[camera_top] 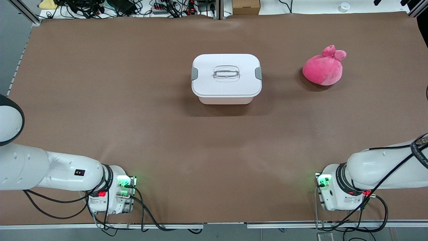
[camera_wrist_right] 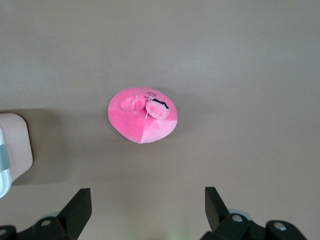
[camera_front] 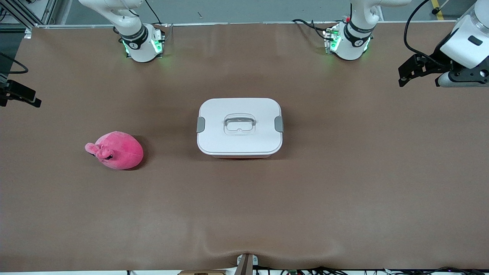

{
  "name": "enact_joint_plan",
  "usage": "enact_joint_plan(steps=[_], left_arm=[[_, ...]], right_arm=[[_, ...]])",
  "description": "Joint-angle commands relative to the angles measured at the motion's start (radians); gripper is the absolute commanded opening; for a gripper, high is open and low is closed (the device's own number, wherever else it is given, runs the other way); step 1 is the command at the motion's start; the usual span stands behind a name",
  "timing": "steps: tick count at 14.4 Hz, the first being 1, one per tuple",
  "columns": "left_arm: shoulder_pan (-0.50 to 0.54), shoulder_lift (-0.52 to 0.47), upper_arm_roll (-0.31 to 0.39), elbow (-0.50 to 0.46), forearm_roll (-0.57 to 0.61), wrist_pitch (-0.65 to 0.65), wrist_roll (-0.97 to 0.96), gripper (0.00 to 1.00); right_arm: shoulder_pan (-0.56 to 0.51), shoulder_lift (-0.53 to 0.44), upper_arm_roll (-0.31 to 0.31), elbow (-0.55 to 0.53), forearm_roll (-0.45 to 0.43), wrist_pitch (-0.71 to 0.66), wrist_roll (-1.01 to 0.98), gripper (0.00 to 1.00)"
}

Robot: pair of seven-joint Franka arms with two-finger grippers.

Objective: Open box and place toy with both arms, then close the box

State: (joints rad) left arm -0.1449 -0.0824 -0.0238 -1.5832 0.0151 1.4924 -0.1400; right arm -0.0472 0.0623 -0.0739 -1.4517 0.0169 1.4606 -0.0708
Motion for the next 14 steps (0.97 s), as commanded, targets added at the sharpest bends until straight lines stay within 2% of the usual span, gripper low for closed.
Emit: enact_joint_plan(steps=[1,11,14], left_arm=[[-0.004,0.010,0.002,0.026,-0.015,-0.020,0.020,1.00],[-0.007,0.016,-0.001,0.029,-0.017,-0.023,0.002,1.00],[-0.015,0.020,-0.027,0.023,-0.018,-0.021,-0.076,1.00]], right_arm=[[-0.010,-0.016,0.008,-0.004,0.003,-0.011,-0.009,1.00],[-0.013,-0.016,0.010,-0.006,0.026,0.006,0.002,1.00],[-0.013,-0.015,0.008,-0.012,0.041,0.015,0.005,1.00]])
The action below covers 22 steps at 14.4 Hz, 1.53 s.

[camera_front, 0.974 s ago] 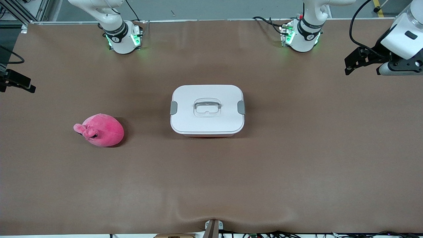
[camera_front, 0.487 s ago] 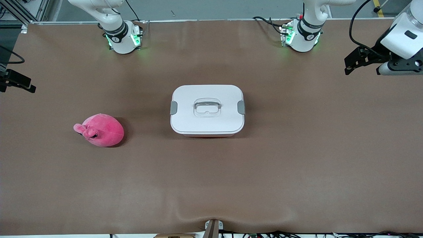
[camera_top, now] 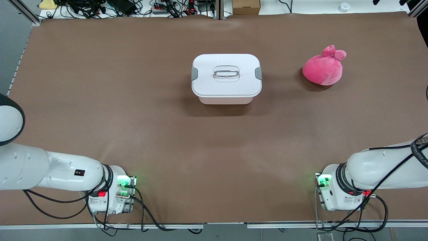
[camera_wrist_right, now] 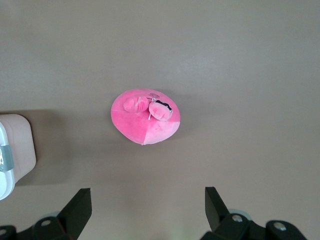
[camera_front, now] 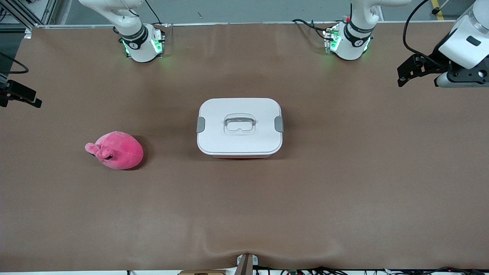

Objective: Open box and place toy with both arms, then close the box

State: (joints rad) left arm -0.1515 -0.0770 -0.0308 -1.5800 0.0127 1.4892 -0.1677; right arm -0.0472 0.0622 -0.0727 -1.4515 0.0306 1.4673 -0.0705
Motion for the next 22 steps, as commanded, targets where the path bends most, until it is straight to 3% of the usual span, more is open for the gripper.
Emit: enact_joint_plan(steps=[1,9,14,18,22], left_arm=[[-0.006,0.017,-0.046,0.011,-0.017,-0.020,-0.079,1.00],[-0.005,0.063,-0.208,-0.028,-0.051,0.052,-0.413,1.00],[-0.010,0.144,-0.359,-0.029,-0.045,0.135,-0.806,1.00],[-0.013,0.209,-0.454,-0.029,-0.037,0.235,-1.106,1.00],[-0.127,0.302,-0.469,-0.028,0.062,0.365,-1.506,1.00]], right_arm=[[-0.014,-0.015,0.007,-0.036,0.032,0.040,0.003,1.00],[0.050,-0.004,0.007,-0.276,0.069,0.323,0.005,1.00],[0.050,0.079,0.007,-0.290,0.058,0.373,0.003,1.00],[0.067,0.128,0.007,-0.368,0.058,0.511,0.001,1.00],[0.078,0.151,0.007,-0.385,0.058,0.528,0.003,1.00]])
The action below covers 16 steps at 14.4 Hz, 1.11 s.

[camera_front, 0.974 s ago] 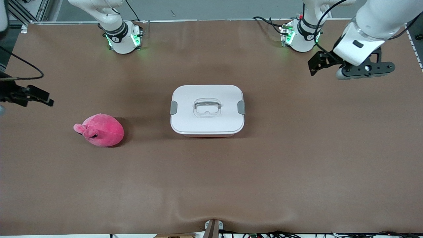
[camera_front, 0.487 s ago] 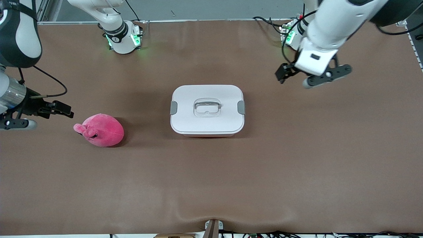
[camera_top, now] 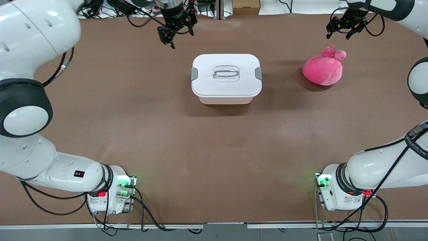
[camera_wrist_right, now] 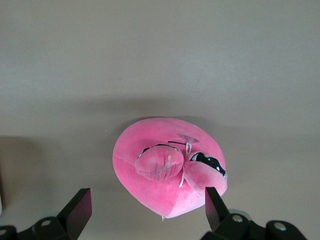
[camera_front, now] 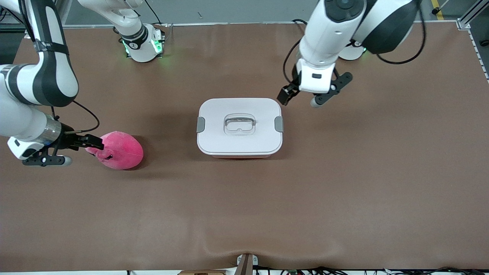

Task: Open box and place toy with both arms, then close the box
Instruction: 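Reach the right gripper to the pink plush while the left gripper reaches the lid handle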

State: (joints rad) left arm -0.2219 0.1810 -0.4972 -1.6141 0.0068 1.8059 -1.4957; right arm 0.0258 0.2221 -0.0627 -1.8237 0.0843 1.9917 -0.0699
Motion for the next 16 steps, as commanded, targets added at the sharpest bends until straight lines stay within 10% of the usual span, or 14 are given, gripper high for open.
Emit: enact_joint_plan(steps=[1,8,16], left_arm=[[-0.085,0.069,-0.004,0.010,0.106,0.073,-0.268,1.00],[-0.229,0.213,-0.004,0.025,0.278,0.243,-0.749,1.00],[-0.301,0.345,-0.003,0.048,0.484,0.343,-1.161,0.95]], right_arm=[[0.006,-0.001,-0.003,-0.014,0.005,-0.002,0.002,1.00],[-0.009,0.084,-0.006,0.001,0.002,0.009,0.025,0.93],[-0.014,0.128,-0.009,0.046,0.003,0.006,0.028,0.18]])
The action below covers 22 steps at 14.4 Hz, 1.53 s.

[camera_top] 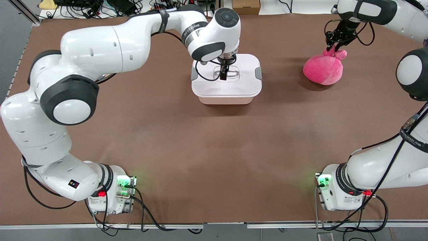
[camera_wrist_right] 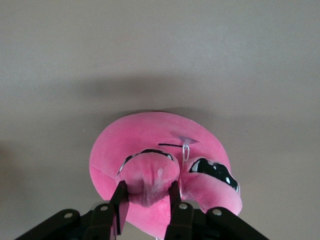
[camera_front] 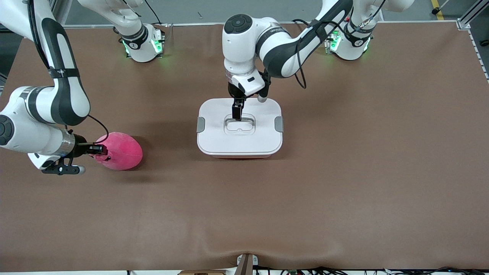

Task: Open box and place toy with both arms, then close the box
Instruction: 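Grasp the pink plush with the right gripper while the left gripper grips the handle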

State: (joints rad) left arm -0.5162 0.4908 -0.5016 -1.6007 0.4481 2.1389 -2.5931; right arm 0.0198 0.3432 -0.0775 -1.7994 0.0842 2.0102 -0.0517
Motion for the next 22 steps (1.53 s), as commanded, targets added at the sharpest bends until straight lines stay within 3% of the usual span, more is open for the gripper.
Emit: enact_joint_plan(steps=[1,2,6,13,15,18,22], left_arm=[[-0.010,0.044,0.002,0.041,0.053,0.018,-0.100,0.88],[-0.019,0.055,0.002,0.047,0.061,0.019,-0.122,0.87],[-0.027,0.064,0.006,0.047,0.075,0.019,-0.179,0.83],[-0.024,0.080,0.009,0.047,0.075,0.019,-0.194,0.66],[-0.022,0.080,0.009,0.047,0.075,0.019,-0.196,0.59],[-0.022,0.084,0.009,0.047,0.084,0.022,-0.194,0.38],[-0.019,0.083,0.009,0.047,0.090,0.022,-0.194,0.28]], right_arm=[[-0.008,0.007,0.005,0.023,0.003,-0.016,0.010,0.08],[-0.006,0.007,0.007,0.031,0.003,-0.021,0.009,0.00],[0.002,-0.004,0.008,0.058,0.005,-0.062,-0.016,0.00],[0.011,-0.003,0.013,0.290,0.012,-0.346,-0.146,0.00],[0.014,-0.003,0.018,0.340,0.017,-0.418,-0.165,0.00],[0.037,-0.007,0.027,0.405,0.020,-0.519,-0.221,0.00],[0.051,-0.016,0.039,0.436,0.019,-0.576,-0.264,0.00]])
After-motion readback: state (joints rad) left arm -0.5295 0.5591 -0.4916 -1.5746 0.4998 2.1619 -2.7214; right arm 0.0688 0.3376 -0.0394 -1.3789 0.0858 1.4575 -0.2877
